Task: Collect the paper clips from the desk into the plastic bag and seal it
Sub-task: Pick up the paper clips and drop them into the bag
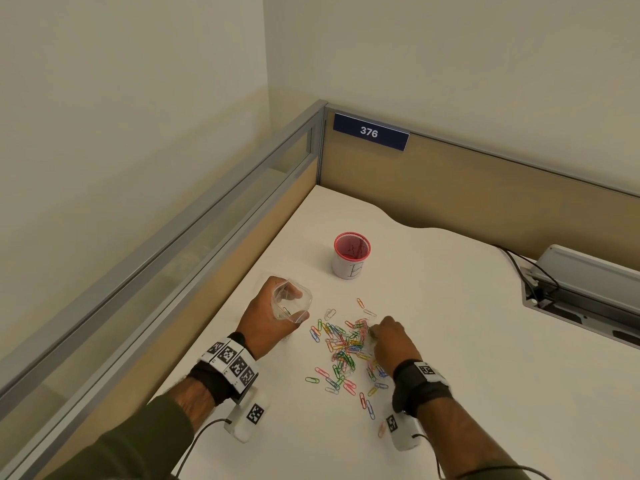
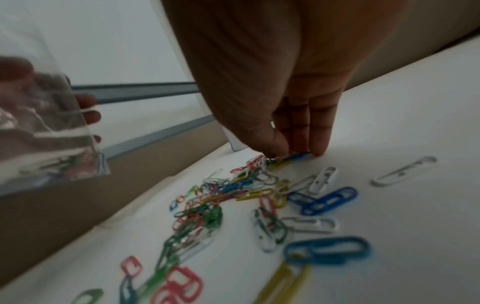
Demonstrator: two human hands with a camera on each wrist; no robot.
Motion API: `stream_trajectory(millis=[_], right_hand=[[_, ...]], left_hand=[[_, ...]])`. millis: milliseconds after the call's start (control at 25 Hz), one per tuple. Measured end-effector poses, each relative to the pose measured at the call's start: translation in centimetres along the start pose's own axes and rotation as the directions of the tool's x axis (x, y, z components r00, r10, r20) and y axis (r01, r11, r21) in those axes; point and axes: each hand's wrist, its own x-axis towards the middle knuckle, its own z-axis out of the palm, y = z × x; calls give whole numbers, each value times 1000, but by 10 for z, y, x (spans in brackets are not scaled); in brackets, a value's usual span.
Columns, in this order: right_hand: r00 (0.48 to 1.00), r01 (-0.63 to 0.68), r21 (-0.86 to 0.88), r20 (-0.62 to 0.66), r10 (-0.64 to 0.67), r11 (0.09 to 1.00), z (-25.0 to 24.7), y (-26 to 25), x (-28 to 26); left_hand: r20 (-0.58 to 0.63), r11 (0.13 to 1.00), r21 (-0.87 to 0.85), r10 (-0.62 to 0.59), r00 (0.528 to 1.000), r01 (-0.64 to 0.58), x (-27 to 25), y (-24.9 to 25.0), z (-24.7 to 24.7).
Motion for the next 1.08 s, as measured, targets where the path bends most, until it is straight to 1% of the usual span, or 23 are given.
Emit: stream_trajectory(millis=[120,160,280,360,480,560,680,760,800,960,1080], right_hand=[[998,-14,79,-59,18,997,-1,2,-6],[998,-2,77,-55,6,997,-1,3,-8],[998,68,46,13,-69,997,2,-6,-11],[992,123,14,28,-124,992,8,-16,-9],[984,173,-25,-35,-174,985,14,-24,-8],[982,180,-58,-48,-182,982,12,-18,-10],[987,163,-21,12,-162,986,4,-6,-14],[983,171,-46,68,-168,984,3,-6,-16],[982,181,-76,70,-176,981,6,-9,-16],[977,208,-162,-22,-214,965,14,-24,-17],[981,177,-161,-53,-188,971,10,-23,-15]], left_hand=[[11,1000,-5,3,1000,-2,-1,-2,2],[15,1000,-11,2,1000,-2,-2,-3,2],[11,1000,-30,1,1000,-1,-6,-3,2],[4,999,-45,-3,1000,3,-8,-3,1],[-12,999,-54,-6,1000,5,-10,-2,1],[-22,998,-60,-6,1000,5,-10,-2,1],[-38,997,-75,0,999,-3,-11,-2,2],[-36,997,-83,-1,999,-2,-11,-3,5],[-35,996,-86,-5,999,2,-12,-3,7],[-21,996,-89,-5,1000,3,-12,1,12],[-21,998,-66,-8,1000,7,-9,3,13]])
